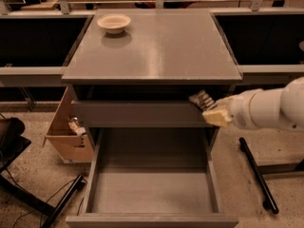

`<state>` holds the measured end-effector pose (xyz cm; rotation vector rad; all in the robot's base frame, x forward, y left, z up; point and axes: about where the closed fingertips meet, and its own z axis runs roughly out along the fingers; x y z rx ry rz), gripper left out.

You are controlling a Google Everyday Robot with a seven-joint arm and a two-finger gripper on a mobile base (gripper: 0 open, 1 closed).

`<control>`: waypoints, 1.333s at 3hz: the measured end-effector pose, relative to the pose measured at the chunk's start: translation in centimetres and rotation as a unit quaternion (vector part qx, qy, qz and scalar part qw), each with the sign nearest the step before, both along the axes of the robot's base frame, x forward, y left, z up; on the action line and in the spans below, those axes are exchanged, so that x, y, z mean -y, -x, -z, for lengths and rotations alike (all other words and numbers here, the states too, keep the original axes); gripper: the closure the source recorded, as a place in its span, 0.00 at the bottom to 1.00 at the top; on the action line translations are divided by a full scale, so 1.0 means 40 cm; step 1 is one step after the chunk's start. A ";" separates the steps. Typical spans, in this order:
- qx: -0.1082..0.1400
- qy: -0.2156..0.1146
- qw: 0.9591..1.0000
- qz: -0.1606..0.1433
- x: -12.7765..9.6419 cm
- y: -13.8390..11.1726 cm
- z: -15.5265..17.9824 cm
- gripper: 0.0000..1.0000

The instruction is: Place rxbar chocolate into middle drawer

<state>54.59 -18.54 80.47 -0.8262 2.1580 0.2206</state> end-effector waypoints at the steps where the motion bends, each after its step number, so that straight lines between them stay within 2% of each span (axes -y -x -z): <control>1: -0.013 -0.022 1.000 -0.016 -0.061 0.030 0.145 1.00; 2: -0.025 -0.036 0.999 -0.030 -0.115 0.016 0.325 1.00; 3: -0.040 -0.056 0.997 -0.027 -0.142 -0.030 0.470 1.00; 4: -0.040 -0.056 0.997 -0.027 -0.142 -0.030 0.470 1.00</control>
Offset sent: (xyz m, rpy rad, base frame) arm 0.0059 0.0699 -0.2252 0.1169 0.0732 0.0823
